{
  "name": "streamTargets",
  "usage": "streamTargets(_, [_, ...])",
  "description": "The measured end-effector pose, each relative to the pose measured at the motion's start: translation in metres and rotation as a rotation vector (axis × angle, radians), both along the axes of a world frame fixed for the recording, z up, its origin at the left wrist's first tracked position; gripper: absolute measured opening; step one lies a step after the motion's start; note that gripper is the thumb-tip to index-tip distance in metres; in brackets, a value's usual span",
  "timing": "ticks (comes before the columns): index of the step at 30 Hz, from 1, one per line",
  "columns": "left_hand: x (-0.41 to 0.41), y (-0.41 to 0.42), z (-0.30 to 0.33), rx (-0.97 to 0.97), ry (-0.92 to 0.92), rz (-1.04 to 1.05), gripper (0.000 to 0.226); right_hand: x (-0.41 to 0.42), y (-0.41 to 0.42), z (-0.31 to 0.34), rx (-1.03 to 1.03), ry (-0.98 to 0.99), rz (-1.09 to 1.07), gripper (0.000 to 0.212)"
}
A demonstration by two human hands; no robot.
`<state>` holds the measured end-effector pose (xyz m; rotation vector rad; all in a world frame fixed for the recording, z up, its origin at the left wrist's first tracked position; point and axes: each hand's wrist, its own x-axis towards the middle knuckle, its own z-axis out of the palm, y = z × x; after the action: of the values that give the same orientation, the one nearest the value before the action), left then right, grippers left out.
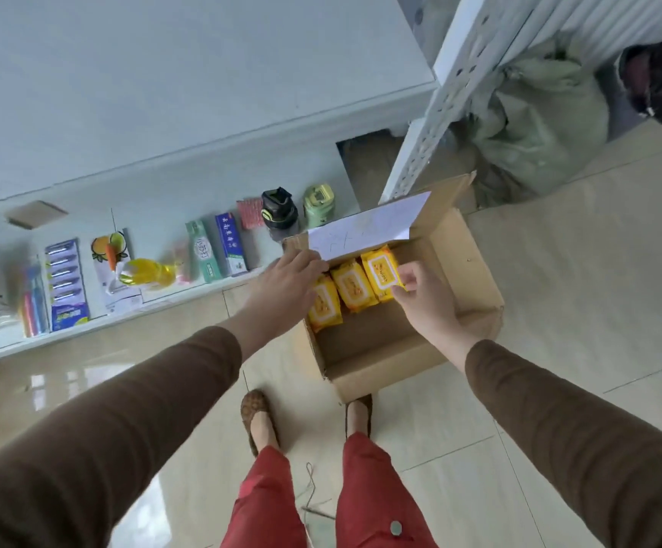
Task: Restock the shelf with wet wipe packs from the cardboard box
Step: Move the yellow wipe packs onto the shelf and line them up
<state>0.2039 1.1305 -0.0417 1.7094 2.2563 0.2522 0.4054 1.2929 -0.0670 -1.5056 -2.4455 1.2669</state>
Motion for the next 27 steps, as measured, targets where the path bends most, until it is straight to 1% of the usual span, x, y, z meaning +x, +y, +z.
streamTargets(3, [0.009, 0.02, -0.057, -0.152, -0.016, 0.023, 0.05, 0.017, 0.02, -0.057, -0.123, -0.072, -0.043, 0.034])
streamTargets(5, [0.01, 0.033, -0.096, -0.241, 0.01, -0.013, 0.053, 0.022, 0.033, -0.095, -0.182, -0.118, -0.071, 0.038])
streamTargets(10, [0.003, 0.071, -0.193, -0.395, 0.155, -0.191, 0.056, 0.02, 0.069, -0.192, -0.244, -0.23, -0.154, 0.052])
streamTargets(13, [-0.001, 0.088, -0.25, -0.468, 0.276, -0.35, 0.058, 0.01, 0.085, -0.243, -0.262, -0.27, -0.191, 0.054])
streamTargets(17, [-0.003, 0.097, -0.314, -0.591, 0.41, -0.554, 0.063, -0.002, 0.101, -0.311, -0.221, -0.306, -0.214, 0.066])
streamTargets(19, [-0.002, 0.097, -0.335, -0.625, 0.439, -0.593, 0.056, -0.01, 0.103, -0.33, -0.2, -0.336, -0.202, 0.069])
streamTargets(21, [-0.002, 0.094, -0.348, -0.603, 0.446, -0.61, 0.043, -0.015, 0.105, -0.344, -0.148, -0.377, -0.19, 0.074])
streamTargets(23, [-0.001, 0.092, -0.357, -0.571, 0.454, -0.63, 0.039, -0.018, 0.107, -0.352, -0.106, -0.391, -0.198, 0.079])
streamTargets(25, [-0.001, 0.094, -0.362, -0.537, 0.485, -0.659, 0.038, -0.021, 0.108, -0.358, -0.152, -0.396, -0.204, 0.081])
streamTargets(27, [-0.001, 0.097, -0.361, -0.537, 0.531, -0.689, 0.032, -0.024, 0.109, -0.364, -0.225, -0.361, -0.233, 0.078])
